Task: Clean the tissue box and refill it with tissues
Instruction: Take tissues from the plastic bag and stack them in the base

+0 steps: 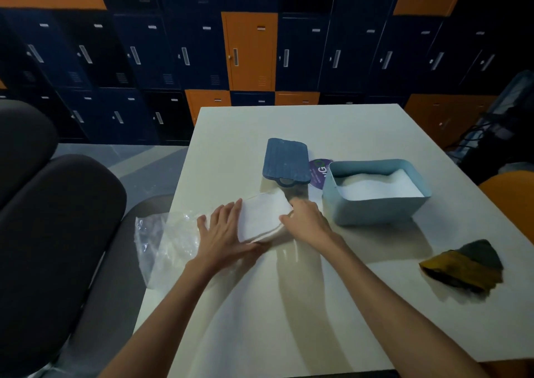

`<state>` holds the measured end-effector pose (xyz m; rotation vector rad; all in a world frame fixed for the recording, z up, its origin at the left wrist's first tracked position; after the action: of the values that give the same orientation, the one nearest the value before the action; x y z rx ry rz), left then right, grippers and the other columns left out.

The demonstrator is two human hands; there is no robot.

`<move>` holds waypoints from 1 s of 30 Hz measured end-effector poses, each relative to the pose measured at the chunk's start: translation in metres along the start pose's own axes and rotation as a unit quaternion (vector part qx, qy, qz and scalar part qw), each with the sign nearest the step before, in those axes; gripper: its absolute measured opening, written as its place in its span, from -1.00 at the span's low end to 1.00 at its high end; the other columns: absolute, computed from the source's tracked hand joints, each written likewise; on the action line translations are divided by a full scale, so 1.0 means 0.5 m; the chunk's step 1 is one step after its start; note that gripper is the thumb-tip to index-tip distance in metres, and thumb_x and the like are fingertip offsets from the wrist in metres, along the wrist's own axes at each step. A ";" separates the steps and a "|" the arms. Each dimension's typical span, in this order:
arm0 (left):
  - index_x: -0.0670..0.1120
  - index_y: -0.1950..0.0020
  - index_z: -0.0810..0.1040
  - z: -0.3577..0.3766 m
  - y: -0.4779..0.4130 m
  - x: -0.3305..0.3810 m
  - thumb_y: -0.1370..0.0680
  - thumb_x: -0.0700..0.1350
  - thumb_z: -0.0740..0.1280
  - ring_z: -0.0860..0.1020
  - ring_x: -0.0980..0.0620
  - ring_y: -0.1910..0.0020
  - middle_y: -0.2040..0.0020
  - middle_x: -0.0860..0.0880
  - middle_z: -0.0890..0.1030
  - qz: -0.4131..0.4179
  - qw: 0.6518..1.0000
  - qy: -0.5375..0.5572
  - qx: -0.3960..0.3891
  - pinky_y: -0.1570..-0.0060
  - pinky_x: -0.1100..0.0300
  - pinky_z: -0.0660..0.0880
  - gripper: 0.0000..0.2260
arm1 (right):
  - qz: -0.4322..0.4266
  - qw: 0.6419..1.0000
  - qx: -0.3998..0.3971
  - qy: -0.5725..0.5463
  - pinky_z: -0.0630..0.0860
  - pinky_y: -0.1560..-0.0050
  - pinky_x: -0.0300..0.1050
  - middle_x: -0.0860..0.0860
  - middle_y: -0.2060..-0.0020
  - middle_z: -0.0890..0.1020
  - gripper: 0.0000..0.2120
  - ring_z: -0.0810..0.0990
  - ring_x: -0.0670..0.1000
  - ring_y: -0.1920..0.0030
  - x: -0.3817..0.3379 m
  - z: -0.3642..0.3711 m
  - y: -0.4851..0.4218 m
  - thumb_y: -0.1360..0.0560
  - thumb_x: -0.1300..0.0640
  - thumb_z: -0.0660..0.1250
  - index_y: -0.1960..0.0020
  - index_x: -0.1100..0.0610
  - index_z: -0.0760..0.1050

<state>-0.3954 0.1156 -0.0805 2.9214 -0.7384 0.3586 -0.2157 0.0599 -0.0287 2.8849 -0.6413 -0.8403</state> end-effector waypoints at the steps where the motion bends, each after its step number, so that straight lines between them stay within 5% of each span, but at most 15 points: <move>1: 0.01 -0.55 -0.06 0.002 0.000 0.001 -0.19 0.62 0.01 0.09 -0.02 -0.50 -0.53 0.03 0.12 -0.001 1.000 0.005 0.006 -0.39 -0.24 -0.01 0.09 | 0.001 1.000 0.007 -0.010 0.38 0.15 -0.08 0.09 0.00 0.53 -0.79 0.51 0.15 -0.01 -0.002 0.003 0.002 -0.52 0.09 0.26 -0.05 0.21 0.44; 4: 0.01 -0.55 -0.07 0.000 0.002 0.000 -0.18 0.61 0.03 0.09 -0.02 -0.50 -0.53 0.02 0.11 0.004 1.000 0.017 0.015 -0.39 -0.24 -0.01 0.10 | 0.029 0.997 0.019 -0.066 0.39 0.11 -0.09 0.08 -0.02 0.57 -0.79 0.52 0.14 -0.03 -0.010 0.014 0.000 -0.51 0.02 0.30 -0.01 0.14 0.40; 8: 0.04 -0.55 -0.10 -0.003 0.002 -0.001 -0.20 0.57 0.17 0.09 -0.02 -0.50 -0.54 0.03 0.11 0.008 0.999 0.040 0.019 -0.38 -0.23 -0.01 0.09 | 0.124 0.962 0.016 -0.242 0.52 0.01 0.01 0.16 -0.07 0.61 -0.59 0.58 0.15 -0.03 -0.002 0.033 -0.015 -0.44 0.00 0.38 -0.13 0.29 0.48; 15: 0.10 -0.55 -0.22 -0.012 0.007 -0.003 -0.02 0.66 0.02 -0.05 -0.05 -0.54 -0.57 -0.08 -0.05 -0.006 0.996 0.081 0.019 -0.40 -0.24 -0.05 0.23 | 0.181 0.900 -0.032 -0.396 0.44 0.29 -0.15 0.07 0.17 0.56 -0.80 0.55 0.07 0.22 -0.007 0.034 -0.006 -0.40 0.17 0.37 0.00 0.16 0.45; 19: 0.12 -0.53 -0.30 -0.016 0.008 -0.006 -0.06 0.59 0.12 -0.08 -0.07 -0.55 -0.57 -0.10 -0.08 0.003 0.995 0.102 0.004 -0.41 -0.26 -0.07 0.19 | 0.136 0.913 -0.009 -0.385 0.44 0.29 -0.15 0.05 0.22 0.60 -0.90 0.56 0.02 0.32 -0.023 0.003 0.017 -0.41 0.19 0.34 0.08 0.14 0.54; 25: 0.25 -0.44 -0.44 -0.065 -0.001 0.015 -0.07 0.59 0.28 -0.24 -0.02 -0.55 -0.58 -0.02 -0.23 0.016 0.983 0.183 -0.024 -0.38 -0.33 -0.26 0.23 | 0.046 0.930 0.036 -0.362 0.64 0.14 -0.05 0.04 0.09 0.61 -0.85 0.59 0.05 0.06 -0.030 -0.053 0.040 -0.43 0.22 0.30 0.01 0.14 0.54; 28: 0.22 -0.51 -0.28 -0.125 -0.018 0.041 -0.16 0.46 0.37 -0.08 -0.03 -0.56 -0.59 0.05 -0.11 0.035 0.970 0.241 0.005 -0.42 -0.34 -0.18 0.14 | -0.003 0.931 0.032 -0.364 0.64 0.13 0.05 0.18 0.08 0.61 -0.88 0.62 0.12 0.09 -0.018 -0.077 0.047 -0.40 0.26 0.31 0.06 0.18 0.51; 30: 0.17 -0.54 -0.09 -0.166 -0.034 0.058 -0.21 0.33 0.42 0.11 -0.05 -0.53 -0.57 0.03 0.05 0.047 0.952 0.303 -0.022 -0.44 -0.25 0.06 0.04 | -0.022 0.924 0.015 -0.381 0.64 0.07 0.11 0.19 0.09 0.59 -0.88 0.61 0.12 0.11 -0.008 -0.086 0.048 -0.41 0.31 0.31 0.06 0.18 0.50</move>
<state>-0.3789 0.1305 0.0061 2.5035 -0.7585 1.1560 -0.2049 0.0374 0.0140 2.5233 -0.6232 -1.9956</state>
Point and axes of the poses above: each hand's wrist, its own y-axis away from the middle knuckle, its own z-axis out of the palm, x = y × z, the point moved 3 cm from there along -y, towards the middle knuckle
